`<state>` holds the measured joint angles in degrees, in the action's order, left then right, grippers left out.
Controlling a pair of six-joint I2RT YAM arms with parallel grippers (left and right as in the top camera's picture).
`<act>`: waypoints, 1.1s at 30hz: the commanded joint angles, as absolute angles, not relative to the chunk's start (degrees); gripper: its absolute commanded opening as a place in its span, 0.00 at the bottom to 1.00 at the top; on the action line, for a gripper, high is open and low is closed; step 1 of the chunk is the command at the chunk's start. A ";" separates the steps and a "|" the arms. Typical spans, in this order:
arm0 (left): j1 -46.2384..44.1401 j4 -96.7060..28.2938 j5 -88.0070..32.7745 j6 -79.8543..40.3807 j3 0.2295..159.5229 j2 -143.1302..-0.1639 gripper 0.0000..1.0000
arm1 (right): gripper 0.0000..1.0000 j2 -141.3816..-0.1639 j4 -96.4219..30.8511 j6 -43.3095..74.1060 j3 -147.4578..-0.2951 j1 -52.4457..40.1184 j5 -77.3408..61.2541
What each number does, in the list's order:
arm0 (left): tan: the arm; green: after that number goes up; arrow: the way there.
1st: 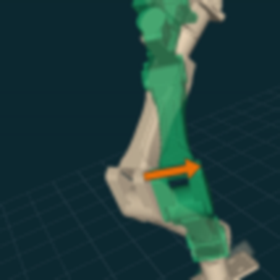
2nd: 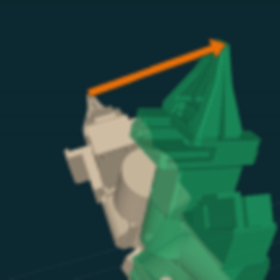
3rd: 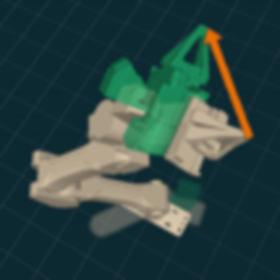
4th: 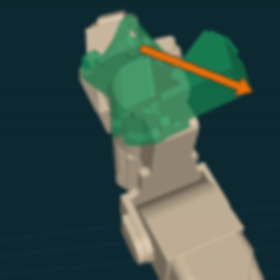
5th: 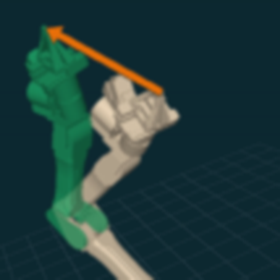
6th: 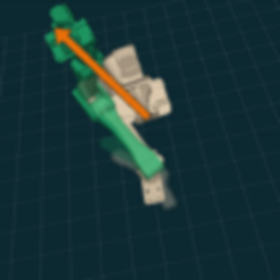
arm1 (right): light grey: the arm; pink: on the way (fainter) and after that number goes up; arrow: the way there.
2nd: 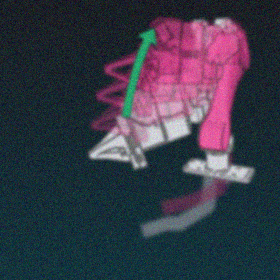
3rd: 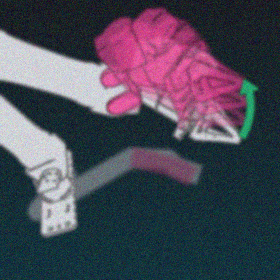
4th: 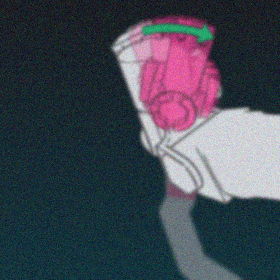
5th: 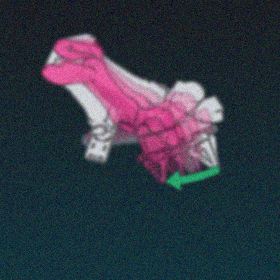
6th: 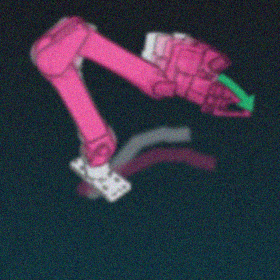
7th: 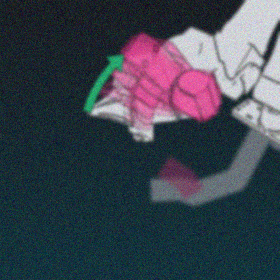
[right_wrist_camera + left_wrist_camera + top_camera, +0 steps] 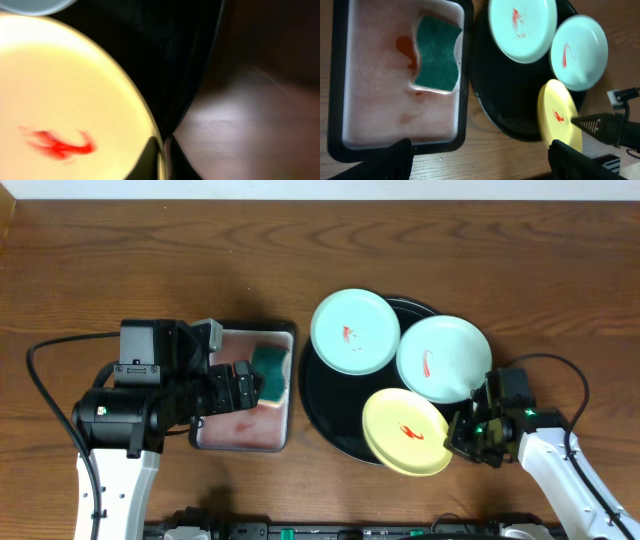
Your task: Clean dirty plates on tray and stack at the side
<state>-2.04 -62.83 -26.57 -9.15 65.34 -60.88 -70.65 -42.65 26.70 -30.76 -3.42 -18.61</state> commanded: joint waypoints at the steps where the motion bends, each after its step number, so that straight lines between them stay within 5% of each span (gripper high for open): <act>1: -2.07 -62.94 -25.89 -8.64 66.57 -60.77 0.87 | 0.01 -71.24 -39.59 24.51 -29.74 -5.41 -23.16; 18: -2.07 -62.92 -25.87 -8.64 66.57 -60.77 0.87 | 0.01 -70.32 -28.10 20.38 -32.51 -9.39 -19.44; 33: -2.07 -63.16 -25.87 -8.62 66.54 -60.77 0.87 | 0.06 -81.21 -21.37 35.22 -32.53 -18.35 -7.09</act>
